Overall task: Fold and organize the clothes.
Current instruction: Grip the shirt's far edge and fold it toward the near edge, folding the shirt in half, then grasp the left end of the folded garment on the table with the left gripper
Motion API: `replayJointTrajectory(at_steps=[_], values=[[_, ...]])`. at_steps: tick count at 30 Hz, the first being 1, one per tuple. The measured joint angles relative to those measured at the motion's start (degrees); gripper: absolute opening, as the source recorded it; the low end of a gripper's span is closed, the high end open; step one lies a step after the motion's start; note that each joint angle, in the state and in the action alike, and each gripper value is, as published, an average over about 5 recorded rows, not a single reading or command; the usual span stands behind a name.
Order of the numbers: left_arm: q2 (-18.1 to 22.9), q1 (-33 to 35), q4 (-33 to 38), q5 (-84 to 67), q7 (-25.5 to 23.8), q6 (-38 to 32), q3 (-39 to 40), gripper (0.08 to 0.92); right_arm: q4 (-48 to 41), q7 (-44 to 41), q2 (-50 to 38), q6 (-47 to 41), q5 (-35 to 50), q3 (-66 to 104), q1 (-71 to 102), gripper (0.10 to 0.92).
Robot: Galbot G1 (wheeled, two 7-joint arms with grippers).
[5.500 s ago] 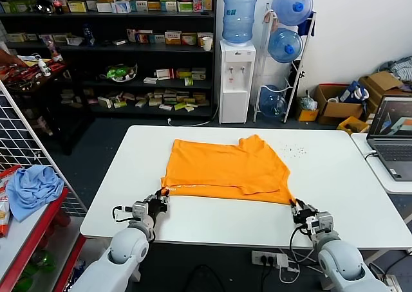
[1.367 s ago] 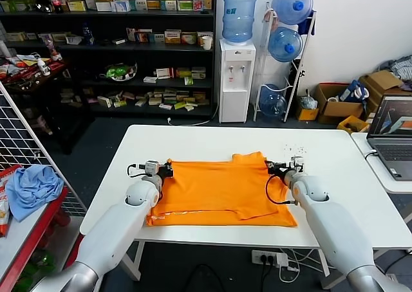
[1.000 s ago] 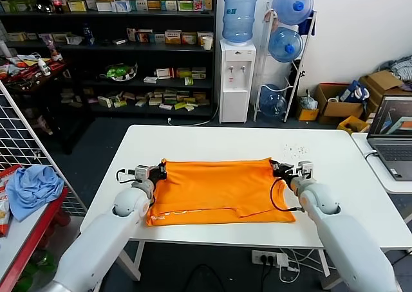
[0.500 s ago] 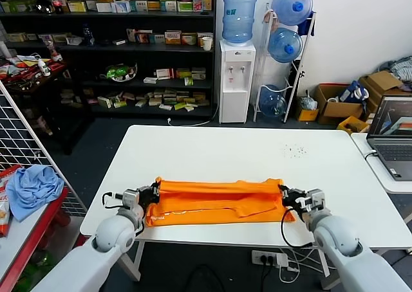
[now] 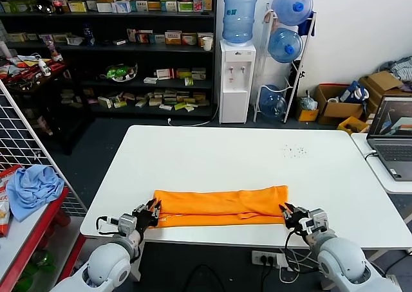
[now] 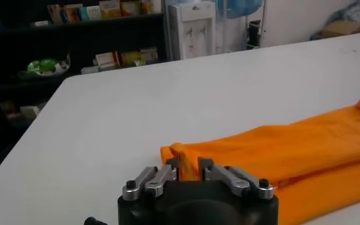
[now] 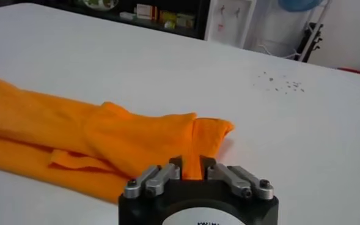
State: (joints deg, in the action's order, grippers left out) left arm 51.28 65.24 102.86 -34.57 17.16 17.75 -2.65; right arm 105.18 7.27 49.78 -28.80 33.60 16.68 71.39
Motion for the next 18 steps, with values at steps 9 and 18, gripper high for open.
replayJointTrajectory(at_steps=[9, 18], values=[[1.2, 1.1, 0.9, -5.0, 1.7, 1.0, -1.8, 0.647, 1.6, 0.9, -0.1, -0.5, 0.7, 0.3, 1.0, 0.665], [3.9, -0.1, -2.1, -9.8, 2.5, 1.7, -1.8, 0.736, 3.1, 1.1, -0.4, -0.7, 1.1, 1.4, 2.5, 0.821]])
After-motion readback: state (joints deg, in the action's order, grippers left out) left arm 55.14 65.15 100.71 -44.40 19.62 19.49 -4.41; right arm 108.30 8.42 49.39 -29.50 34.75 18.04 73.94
